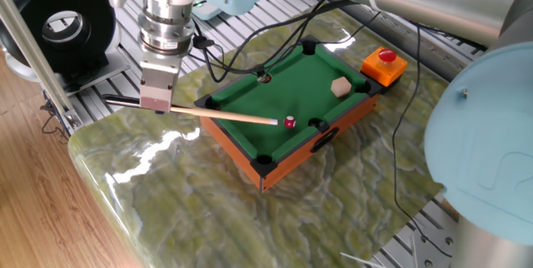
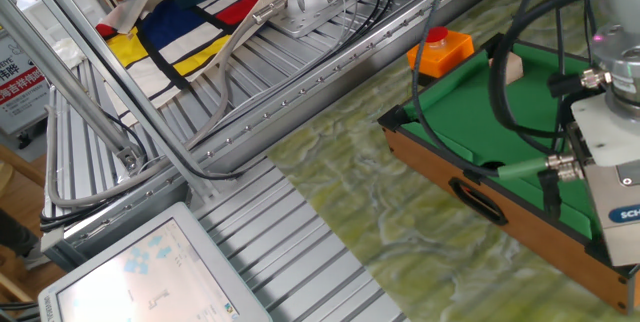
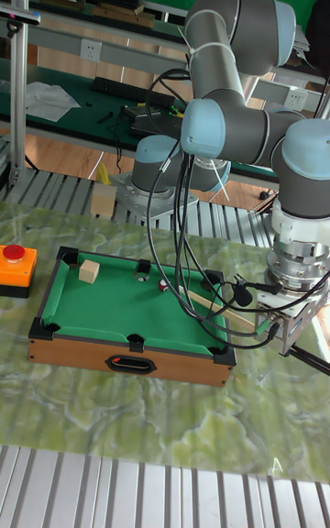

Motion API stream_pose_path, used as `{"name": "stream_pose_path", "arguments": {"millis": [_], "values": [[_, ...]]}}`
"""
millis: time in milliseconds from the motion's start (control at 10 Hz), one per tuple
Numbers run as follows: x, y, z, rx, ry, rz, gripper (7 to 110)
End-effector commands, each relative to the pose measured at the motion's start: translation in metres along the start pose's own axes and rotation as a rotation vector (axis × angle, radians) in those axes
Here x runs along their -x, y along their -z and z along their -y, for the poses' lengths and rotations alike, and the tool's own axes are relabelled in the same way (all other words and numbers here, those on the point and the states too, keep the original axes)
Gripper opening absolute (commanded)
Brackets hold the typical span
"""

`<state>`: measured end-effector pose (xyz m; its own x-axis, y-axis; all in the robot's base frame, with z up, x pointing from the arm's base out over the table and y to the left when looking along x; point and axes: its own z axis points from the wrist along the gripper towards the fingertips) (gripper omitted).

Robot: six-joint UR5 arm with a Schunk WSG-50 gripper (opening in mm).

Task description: Hit the pool ball

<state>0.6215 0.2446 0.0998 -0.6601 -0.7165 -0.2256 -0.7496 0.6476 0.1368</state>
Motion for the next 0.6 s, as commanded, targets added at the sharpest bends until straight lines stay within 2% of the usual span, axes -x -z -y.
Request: {"name": "stream_pose_path", "arguments": {"millis": [0, 500], "values": [[-0.0026, -0.0017, 0.0016, -0.001, -0.006, 0.006, 7], [-0.0083, -0.0019, 0.0067, -0.001, -0.004, 0.002, 7]]}}
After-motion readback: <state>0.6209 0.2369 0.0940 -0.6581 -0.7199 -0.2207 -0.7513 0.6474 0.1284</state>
